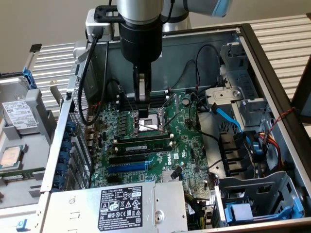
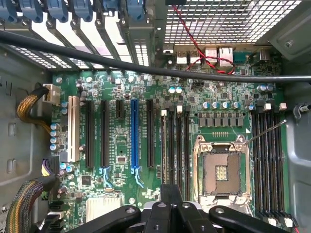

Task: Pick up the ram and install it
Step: 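Press down the ram until it locks into place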

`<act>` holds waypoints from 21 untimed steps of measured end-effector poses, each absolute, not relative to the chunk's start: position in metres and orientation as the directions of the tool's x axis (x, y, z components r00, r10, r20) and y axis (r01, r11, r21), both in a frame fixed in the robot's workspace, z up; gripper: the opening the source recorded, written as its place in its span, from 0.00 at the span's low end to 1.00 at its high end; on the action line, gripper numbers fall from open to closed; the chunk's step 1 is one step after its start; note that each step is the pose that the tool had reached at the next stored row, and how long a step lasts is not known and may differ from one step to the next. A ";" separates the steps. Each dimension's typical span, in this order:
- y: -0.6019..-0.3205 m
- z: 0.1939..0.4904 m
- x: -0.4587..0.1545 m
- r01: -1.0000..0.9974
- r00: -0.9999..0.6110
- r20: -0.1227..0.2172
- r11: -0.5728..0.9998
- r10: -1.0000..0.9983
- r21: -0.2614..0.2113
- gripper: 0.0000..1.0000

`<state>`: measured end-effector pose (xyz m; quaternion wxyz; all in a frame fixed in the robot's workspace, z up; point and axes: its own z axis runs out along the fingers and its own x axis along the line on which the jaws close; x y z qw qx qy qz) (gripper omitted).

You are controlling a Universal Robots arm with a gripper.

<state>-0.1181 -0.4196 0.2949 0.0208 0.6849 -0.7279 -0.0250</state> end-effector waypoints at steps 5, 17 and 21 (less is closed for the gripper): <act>-0.420 0.295 -0.118 -0.996 -0.061 -0.004 0.061 -0.998 0.065 0.11; -0.420 0.295 -0.118 -0.996 -0.061 -0.004 0.061 -0.998 0.065 0.11; -0.420 0.295 -0.118 -0.995 -0.072 -0.004 0.072 -0.997 0.065 0.11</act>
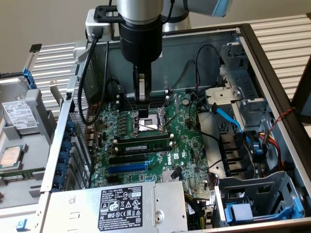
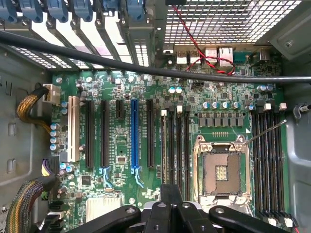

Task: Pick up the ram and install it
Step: 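Press down the ram until it locks into place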

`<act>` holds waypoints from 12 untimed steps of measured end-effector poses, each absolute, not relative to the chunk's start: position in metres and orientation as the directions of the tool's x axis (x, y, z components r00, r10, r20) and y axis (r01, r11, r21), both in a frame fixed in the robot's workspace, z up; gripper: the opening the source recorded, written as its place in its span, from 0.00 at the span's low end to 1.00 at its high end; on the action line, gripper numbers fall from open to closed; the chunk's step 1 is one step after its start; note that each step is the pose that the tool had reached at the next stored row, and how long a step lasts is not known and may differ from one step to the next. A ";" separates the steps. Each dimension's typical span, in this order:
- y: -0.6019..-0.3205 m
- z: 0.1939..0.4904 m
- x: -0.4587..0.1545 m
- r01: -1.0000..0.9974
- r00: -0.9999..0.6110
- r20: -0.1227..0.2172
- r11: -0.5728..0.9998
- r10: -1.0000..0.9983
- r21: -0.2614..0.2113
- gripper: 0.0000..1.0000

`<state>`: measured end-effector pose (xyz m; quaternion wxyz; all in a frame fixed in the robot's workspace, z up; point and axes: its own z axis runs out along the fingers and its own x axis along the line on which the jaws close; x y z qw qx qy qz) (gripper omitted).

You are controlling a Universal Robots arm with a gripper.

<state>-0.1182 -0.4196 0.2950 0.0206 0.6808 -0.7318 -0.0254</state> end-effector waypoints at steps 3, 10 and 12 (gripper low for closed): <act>-0.420 0.294 -0.118 -0.991 -0.119 -0.005 0.118 -0.993 0.065 0.11; -0.420 0.293 -0.118 -0.971 -0.231 -0.006 0.230 -0.973 0.065 0.11; -0.420 0.293 -0.118 -0.963 -0.263 -0.007 0.262 -0.965 0.065 0.11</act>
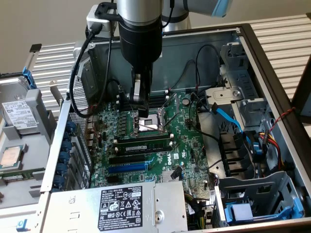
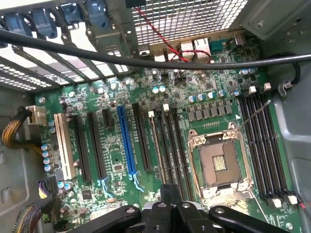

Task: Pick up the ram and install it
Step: 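Press down the ram until it locks into place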

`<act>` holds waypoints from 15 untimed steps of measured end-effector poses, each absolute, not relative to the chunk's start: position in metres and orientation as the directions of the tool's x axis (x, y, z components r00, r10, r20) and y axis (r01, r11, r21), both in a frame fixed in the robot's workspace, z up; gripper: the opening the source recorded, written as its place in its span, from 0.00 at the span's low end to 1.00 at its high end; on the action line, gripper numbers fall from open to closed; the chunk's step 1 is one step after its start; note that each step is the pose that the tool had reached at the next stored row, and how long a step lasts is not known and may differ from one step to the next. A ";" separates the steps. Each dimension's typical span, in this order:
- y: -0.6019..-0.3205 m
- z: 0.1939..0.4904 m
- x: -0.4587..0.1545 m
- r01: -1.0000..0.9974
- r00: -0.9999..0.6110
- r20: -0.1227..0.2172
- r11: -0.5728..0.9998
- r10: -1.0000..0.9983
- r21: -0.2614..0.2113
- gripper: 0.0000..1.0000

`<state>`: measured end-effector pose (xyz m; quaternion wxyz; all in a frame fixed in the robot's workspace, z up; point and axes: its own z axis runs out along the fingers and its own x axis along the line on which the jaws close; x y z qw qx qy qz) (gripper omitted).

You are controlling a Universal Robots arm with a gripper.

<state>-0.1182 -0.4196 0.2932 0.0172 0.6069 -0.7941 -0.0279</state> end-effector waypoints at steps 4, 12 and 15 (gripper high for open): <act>-0.420 0.293 -0.118 -0.943 -0.327 -0.007 0.325 -0.945 0.065 0.11; -0.420 0.291 -0.118 -0.892 -0.448 -0.008 0.446 -0.894 0.066 0.11; -0.420 0.291 -0.118 -0.869 -0.492 -0.008 0.491 -0.870 0.066 0.11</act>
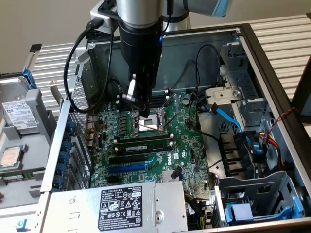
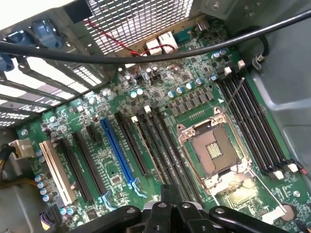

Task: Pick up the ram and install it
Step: 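Press down the ram until it locks into place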

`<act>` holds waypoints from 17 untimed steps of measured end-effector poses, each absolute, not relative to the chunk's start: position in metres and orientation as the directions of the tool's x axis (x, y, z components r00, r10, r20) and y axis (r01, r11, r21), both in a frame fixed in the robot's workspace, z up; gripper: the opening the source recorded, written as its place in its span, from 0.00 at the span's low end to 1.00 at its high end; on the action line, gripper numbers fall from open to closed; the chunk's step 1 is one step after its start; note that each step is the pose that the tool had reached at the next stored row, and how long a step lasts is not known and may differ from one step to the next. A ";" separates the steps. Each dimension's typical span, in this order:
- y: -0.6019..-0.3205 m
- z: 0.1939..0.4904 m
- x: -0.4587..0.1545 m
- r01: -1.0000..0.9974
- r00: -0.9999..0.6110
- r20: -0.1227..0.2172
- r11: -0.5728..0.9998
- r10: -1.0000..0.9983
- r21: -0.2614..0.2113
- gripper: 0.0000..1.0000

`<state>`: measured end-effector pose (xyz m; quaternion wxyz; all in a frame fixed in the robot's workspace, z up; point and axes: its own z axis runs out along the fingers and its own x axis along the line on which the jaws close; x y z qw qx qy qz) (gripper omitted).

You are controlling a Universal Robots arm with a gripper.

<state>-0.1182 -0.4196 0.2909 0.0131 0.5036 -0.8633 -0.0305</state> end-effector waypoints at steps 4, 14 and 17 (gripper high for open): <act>-0.420 0.290 -0.118 -0.834 -0.549 -0.008 0.547 -0.836 0.066 0.11; -0.420 0.289 -0.118 -0.731 -0.681 -0.009 0.680 -0.732 0.067 0.11; -0.420 0.288 -0.118 -0.696 -0.717 -0.009 0.715 -0.697 0.067 0.11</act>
